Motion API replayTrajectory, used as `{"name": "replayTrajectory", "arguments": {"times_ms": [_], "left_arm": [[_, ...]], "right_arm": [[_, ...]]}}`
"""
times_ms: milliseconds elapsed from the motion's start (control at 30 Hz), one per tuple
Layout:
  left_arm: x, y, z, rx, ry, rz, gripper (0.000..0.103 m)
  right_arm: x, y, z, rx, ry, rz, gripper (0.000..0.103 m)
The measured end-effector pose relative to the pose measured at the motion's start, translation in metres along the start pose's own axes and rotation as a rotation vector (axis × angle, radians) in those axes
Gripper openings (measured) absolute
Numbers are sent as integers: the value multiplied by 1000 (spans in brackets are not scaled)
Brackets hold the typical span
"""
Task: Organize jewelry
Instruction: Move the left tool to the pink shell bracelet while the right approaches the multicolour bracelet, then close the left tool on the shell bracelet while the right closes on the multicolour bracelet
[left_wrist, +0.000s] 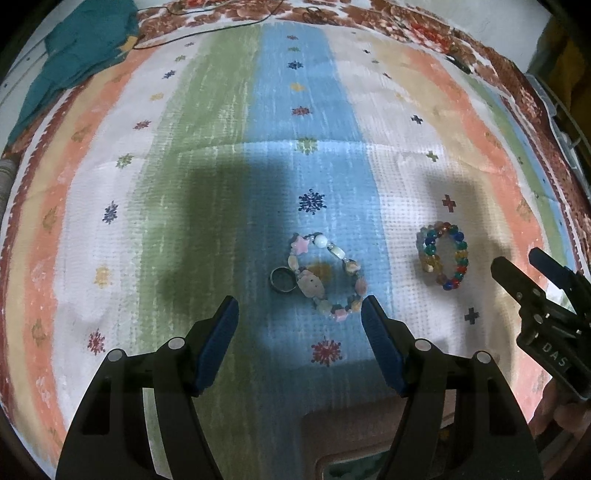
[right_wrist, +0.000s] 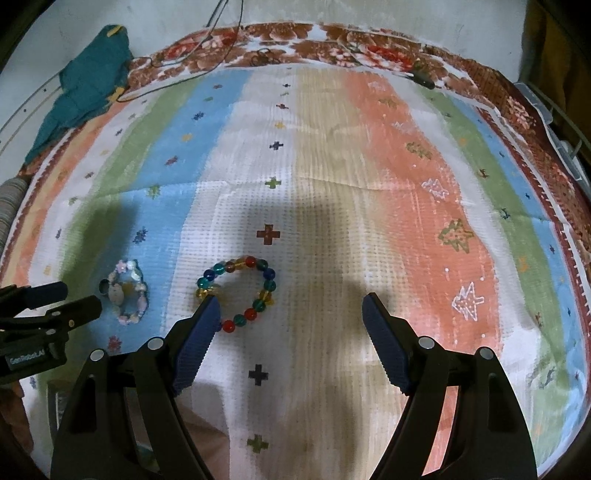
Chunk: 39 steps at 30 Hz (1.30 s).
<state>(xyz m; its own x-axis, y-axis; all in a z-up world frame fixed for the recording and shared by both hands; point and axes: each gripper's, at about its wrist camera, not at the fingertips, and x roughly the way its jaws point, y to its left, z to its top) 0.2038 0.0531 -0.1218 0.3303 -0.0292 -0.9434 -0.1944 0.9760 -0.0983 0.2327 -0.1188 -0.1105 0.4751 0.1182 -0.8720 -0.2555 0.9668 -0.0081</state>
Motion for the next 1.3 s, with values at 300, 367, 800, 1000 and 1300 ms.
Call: {"name": "replayTrajectory", "arguments": {"times_ms": [300,367,800,1000,1300], "left_arm": [[15,1,5,-9,44,-20,69],[19,1,7,-10,53,-20,65],[40,0,14,-22,114,-28,52],[44,-6,17,10,111,22,39],[44,-14,23,50,103,47,18]], "right_arm": [[14,4,3,-9,23,-15,79],[18,4,5,-9,27,-18,79],[43,3,11,11,70,2,70],[57,3,9,13,88,2,58],[55,4,7,-2,84,20,13]]}}
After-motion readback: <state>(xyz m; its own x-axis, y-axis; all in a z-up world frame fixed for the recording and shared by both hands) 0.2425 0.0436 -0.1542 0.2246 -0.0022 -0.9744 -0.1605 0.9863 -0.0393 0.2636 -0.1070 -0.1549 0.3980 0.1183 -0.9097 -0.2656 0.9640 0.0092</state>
